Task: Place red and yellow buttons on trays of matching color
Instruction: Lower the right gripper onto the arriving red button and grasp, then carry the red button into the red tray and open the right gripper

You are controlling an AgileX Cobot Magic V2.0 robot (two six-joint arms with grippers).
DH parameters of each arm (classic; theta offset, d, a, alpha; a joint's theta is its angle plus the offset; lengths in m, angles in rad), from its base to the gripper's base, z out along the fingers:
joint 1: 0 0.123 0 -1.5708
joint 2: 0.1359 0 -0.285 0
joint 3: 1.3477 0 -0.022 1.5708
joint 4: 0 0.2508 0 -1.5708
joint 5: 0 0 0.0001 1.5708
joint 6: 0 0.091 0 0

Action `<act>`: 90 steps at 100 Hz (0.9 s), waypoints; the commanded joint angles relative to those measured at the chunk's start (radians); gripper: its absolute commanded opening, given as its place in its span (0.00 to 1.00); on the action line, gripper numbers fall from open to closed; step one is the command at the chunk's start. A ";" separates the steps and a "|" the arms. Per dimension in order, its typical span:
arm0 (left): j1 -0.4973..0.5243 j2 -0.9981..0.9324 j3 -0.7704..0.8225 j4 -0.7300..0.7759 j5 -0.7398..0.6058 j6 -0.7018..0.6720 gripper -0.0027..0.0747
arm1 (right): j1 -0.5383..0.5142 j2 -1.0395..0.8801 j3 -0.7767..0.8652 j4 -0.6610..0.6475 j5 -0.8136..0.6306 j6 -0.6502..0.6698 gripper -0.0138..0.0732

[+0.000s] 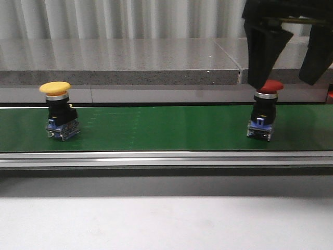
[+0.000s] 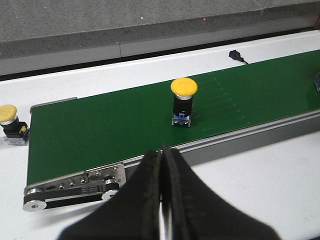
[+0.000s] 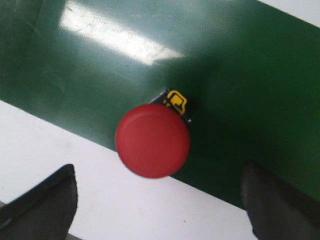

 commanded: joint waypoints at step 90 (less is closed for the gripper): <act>-0.008 0.011 -0.023 -0.009 -0.069 0.001 0.01 | -0.273 -0.124 -0.080 -0.058 -0.078 0.010 0.32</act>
